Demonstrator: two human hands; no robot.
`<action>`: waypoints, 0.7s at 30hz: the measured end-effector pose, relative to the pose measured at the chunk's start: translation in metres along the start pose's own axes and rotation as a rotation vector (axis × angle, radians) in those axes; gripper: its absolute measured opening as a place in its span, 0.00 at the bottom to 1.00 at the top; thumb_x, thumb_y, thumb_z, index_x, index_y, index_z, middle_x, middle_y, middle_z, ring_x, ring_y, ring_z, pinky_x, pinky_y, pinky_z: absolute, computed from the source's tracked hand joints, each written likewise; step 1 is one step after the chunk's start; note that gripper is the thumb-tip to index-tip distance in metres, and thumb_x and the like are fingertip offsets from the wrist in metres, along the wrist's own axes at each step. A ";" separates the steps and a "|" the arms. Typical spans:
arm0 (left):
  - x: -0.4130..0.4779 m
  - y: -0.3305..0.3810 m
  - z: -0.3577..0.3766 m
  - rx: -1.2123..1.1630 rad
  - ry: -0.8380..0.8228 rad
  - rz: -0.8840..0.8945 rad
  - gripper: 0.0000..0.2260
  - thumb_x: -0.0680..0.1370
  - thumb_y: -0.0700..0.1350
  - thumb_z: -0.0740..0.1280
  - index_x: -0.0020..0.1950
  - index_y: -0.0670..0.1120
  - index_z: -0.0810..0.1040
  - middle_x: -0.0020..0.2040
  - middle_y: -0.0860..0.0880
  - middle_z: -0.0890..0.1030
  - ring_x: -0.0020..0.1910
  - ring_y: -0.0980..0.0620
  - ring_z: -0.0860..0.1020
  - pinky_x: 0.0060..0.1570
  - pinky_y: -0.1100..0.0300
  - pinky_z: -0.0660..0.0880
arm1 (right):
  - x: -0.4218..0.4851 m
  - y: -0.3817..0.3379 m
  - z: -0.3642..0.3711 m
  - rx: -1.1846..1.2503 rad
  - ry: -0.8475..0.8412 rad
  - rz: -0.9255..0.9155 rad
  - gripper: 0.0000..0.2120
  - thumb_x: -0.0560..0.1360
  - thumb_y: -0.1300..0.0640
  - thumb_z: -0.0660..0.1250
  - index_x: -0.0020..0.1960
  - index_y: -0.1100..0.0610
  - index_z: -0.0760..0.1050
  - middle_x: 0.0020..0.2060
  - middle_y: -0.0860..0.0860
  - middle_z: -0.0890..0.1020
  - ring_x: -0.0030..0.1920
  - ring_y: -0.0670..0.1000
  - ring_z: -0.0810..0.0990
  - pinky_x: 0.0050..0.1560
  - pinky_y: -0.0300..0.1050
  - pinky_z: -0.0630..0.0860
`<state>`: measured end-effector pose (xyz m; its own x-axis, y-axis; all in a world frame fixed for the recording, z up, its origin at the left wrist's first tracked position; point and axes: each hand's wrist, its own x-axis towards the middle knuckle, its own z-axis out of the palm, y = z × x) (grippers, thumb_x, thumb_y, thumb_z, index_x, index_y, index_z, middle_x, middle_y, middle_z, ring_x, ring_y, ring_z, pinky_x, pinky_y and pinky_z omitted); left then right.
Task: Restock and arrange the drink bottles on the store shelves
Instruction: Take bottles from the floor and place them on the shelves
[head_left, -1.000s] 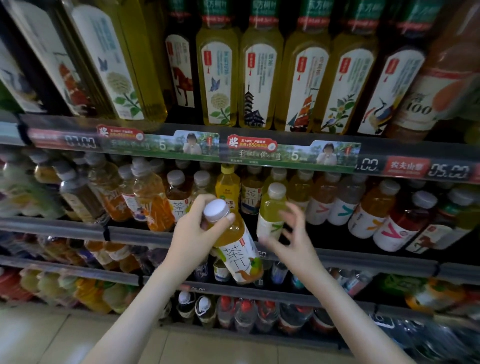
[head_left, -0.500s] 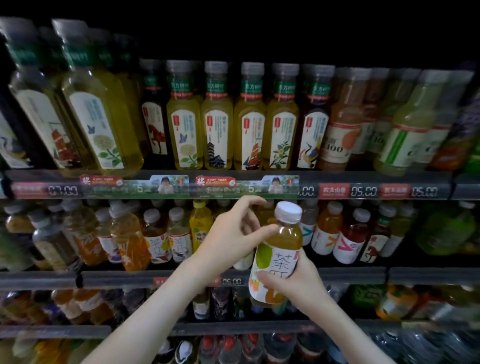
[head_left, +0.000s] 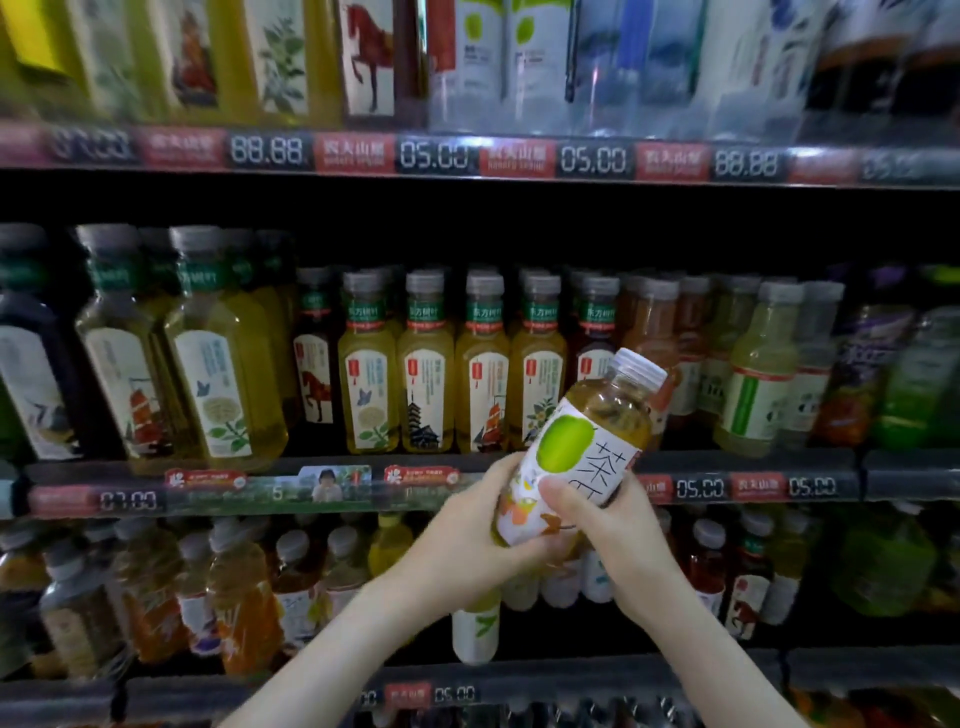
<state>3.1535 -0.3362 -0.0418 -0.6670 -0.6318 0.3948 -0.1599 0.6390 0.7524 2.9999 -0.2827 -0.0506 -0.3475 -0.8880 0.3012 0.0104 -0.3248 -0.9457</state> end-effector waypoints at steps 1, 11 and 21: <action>0.001 0.000 0.000 0.002 0.052 0.007 0.25 0.71 0.56 0.73 0.64 0.65 0.66 0.56 0.64 0.78 0.53 0.68 0.76 0.53 0.68 0.75 | 0.002 -0.003 0.002 0.000 -0.017 0.006 0.25 0.65 0.60 0.78 0.59 0.60 0.75 0.48 0.53 0.85 0.50 0.52 0.84 0.47 0.47 0.82; -0.008 -0.044 0.000 0.594 0.376 0.172 0.34 0.68 0.60 0.67 0.69 0.46 0.68 0.58 0.50 0.76 0.56 0.50 0.76 0.50 0.62 0.73 | 0.000 0.007 0.014 0.080 -0.016 0.101 0.33 0.59 0.52 0.78 0.62 0.55 0.74 0.52 0.53 0.84 0.52 0.53 0.84 0.50 0.59 0.81; -0.096 -0.182 0.016 0.603 0.309 -0.145 0.20 0.81 0.54 0.57 0.66 0.43 0.72 0.59 0.46 0.77 0.57 0.48 0.76 0.51 0.65 0.71 | -0.039 0.114 0.018 -0.357 -0.017 0.268 0.27 0.65 0.57 0.79 0.60 0.51 0.72 0.52 0.45 0.82 0.53 0.47 0.81 0.55 0.47 0.77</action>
<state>3.2347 -0.3850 -0.2250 -0.3844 -0.7682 0.5120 -0.6683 0.6142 0.4197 3.0312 -0.2907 -0.1682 -0.3610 -0.9317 0.0392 -0.2273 0.0472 -0.9727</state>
